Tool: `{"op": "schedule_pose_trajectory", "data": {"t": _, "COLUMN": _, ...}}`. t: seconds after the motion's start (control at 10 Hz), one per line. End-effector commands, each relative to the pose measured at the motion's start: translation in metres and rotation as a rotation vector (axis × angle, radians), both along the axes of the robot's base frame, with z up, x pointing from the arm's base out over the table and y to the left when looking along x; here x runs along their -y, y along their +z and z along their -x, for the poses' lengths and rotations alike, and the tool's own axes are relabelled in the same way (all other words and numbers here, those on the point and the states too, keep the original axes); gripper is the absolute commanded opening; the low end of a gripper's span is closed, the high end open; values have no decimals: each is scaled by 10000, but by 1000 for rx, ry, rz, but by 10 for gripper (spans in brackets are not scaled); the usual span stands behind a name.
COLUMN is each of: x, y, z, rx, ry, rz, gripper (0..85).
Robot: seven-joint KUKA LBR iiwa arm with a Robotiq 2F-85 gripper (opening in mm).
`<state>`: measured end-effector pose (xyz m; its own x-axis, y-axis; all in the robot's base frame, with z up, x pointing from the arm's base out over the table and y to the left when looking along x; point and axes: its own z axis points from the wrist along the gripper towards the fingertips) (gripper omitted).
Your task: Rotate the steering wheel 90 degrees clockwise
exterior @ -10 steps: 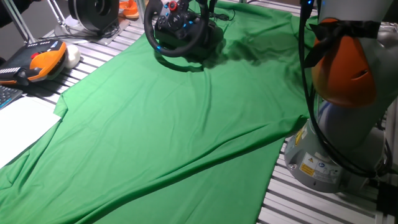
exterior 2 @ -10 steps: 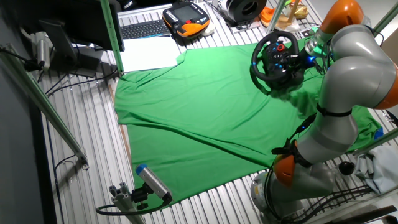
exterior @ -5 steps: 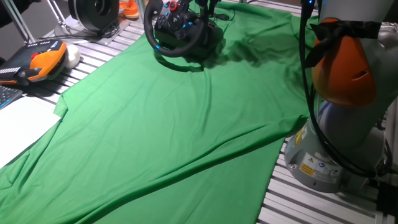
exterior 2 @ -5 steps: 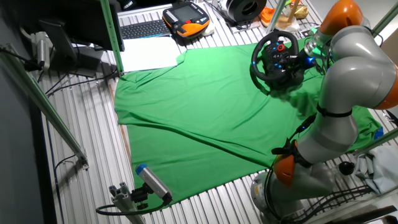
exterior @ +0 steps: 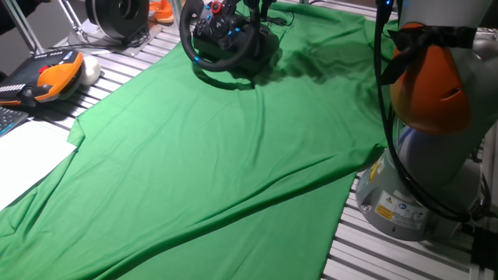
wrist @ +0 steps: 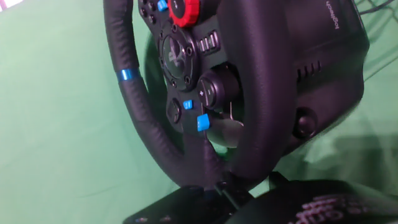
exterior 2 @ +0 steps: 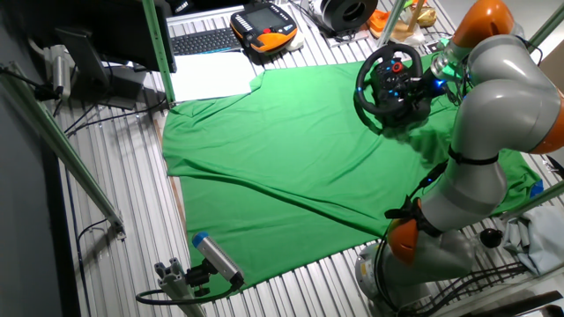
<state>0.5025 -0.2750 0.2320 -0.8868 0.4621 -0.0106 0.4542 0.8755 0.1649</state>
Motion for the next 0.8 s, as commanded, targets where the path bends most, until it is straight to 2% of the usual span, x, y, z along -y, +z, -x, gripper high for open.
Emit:
{"op": "schedule_pose_trajectory", "data": {"t": 0.0, "x": -2, "y": 22, "z": 1, "rx": -6, "ry": -4, "rz": -2, "gripper": 340}}
{"op": "schedule_pose_trajectory", "data": {"t": 0.2, "x": -1, "y": 73, "z": 17, "rx": -27, "ry": 4, "rz": -5, "gripper": 340}}
{"op": "schedule_pose_trajectory", "data": {"t": 0.4, "x": 2, "y": 211, "z": 35, "rx": -73, "ry": 29, "rz": -1, "gripper": 340}}
{"op": "schedule_pose_trajectory", "data": {"t": 0.5, "x": 27, "y": 318, "z": 43, "rx": -105, "ry": 56, "rz": 1, "gripper": 340}}
{"op": "schedule_pose_trajectory", "data": {"t": 0.6, "x": 59, "y": 382, "z": 62, "rx": -118, "ry": 82, "rz": 0, "gripper": 340}}
{"op": "schedule_pose_trajectory", "data": {"t": 0.7, "x": 77, "y": 420, "z": 83, "rx": -127, "ry": 98, "rz": 0, "gripper": 170}}
